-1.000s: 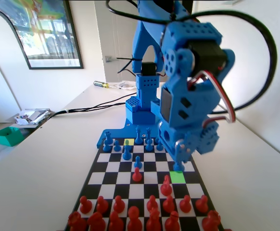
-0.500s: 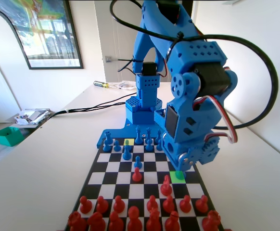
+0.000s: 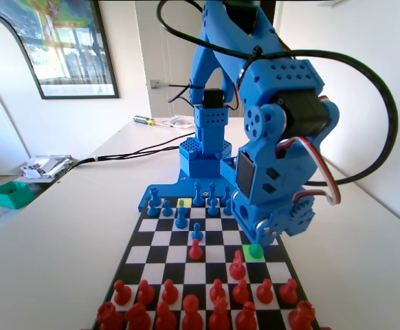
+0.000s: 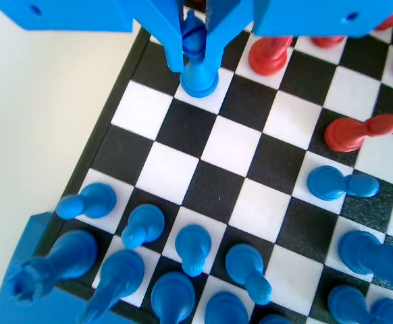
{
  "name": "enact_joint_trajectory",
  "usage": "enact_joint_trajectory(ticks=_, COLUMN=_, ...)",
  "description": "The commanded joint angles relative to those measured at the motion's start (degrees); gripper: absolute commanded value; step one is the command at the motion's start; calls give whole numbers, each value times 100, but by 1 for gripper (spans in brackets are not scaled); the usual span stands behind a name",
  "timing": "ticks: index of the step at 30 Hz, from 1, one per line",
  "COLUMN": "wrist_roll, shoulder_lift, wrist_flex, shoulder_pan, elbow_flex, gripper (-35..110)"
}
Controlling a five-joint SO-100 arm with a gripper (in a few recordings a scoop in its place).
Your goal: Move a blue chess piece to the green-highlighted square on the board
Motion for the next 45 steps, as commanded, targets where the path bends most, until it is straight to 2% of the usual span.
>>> enact_joint_trajectory(ticks=1, wrist_roll=-62, shoulder_lift=220, wrist_flex=44, shoulder_pan=-9, elbow_flex=-237, gripper=8)
enact_joint_trajectory(ticks=16, wrist_roll=-167, shoulder_lift=343, wrist_flex=123, shoulder_pan=97, elbow_flex=-237, gripper=12)
enact_joint_trajectory(ticks=24, wrist_roll=-272, shoulder_lift=624, wrist_flex=527, shoulder_pan=132, elbow_flex=-448, gripper=13)
enact_joint_trajectory(ticks=34, wrist_roll=-536, shoulder_lift=1556, wrist_flex=2004, shoulder_pan=343, elbow_flex=-1389, gripper=8)
enact_joint_trajectory(ticks=45, wrist_roll=-861, shoulder_lift=3700, wrist_flex=3252, shoulder_pan=923, elbow_flex=-1292, gripper=1)
